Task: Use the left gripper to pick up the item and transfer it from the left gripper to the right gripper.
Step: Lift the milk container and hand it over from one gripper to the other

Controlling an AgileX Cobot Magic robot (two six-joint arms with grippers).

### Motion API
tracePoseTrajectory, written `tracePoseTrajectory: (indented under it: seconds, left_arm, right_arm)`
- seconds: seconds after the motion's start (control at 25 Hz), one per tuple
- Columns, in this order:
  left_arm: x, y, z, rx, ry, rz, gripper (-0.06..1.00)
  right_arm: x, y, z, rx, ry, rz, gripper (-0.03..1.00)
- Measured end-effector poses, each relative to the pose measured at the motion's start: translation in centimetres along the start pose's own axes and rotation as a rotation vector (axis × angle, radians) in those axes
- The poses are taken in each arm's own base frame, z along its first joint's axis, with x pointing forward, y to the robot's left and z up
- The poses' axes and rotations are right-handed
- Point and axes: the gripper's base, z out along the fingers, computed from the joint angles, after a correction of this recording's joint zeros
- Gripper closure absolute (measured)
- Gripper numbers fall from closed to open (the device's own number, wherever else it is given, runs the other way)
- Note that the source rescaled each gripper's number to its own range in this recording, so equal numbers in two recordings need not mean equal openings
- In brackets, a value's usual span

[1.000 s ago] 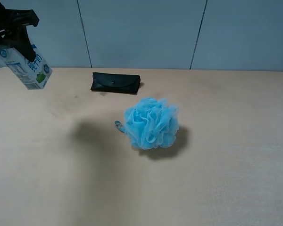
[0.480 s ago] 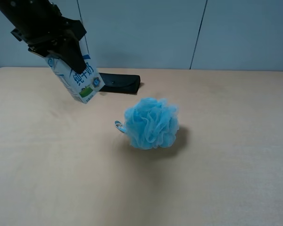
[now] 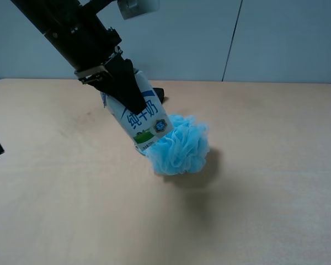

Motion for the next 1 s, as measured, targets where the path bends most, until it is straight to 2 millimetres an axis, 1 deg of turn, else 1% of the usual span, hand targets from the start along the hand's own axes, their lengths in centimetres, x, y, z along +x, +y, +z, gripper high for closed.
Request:
tracePoseTrajectory:
  seconds: [0.2, 0.28, 0.4, 0.52, 0.64, 0.76, 0.84, 1.0]
  left_arm:
    - [-0.5, 0.0, 0.6, 0.056, -0.04, 0.119, 0.94]
    - [-0.5, 0.0, 0.7, 0.063, -0.046, 0.17, 0.94]
    - [-0.6, -0.1, 0.7, 0.064, -0.058, 0.26, 0.94]
    - [-0.7, -0.1, 0.7, 0.063, -0.064, 0.325, 0.94]
    - [-0.7, -0.1, 0.7, 0.061, -0.069, 0.379, 0.94]
    - [-0.7, -0.1, 0.7, 0.059, -0.071, 0.434, 0.94]
    - [-0.7, -0.1, 0.7, 0.06, -0.074, 0.468, 0.94]
    - [-1.0, -0.5, 0.6, 0.089, -0.124, 0.531, 0.94]
  right_arm:
    - [0.0, 0.1, 0.0, -0.014, 0.001, -0.012, -0.03]
    - [-0.3, 0.4, 0.4, -0.048, 0.026, -0.034, -0.03]
    - [-1.7, 0.8, 1.3, -0.103, 0.106, -0.047, -0.03]
    - [-3.7, 1.2, 2.5, -0.159, 0.182, -0.031, -0.03]
    - [-5.9, 1.8, 3.6, -0.241, 0.213, -0.043, -0.03]
    - [-7.8, 2.8, 4.9, -0.347, 0.234, -0.121, -0.03]
    - [-8.7, 3.8, 5.8, -0.432, 0.246, -0.189, -0.03]
    - [-9.5, 6.6, 7.7, -0.588, 0.28, -0.329, -0.03]
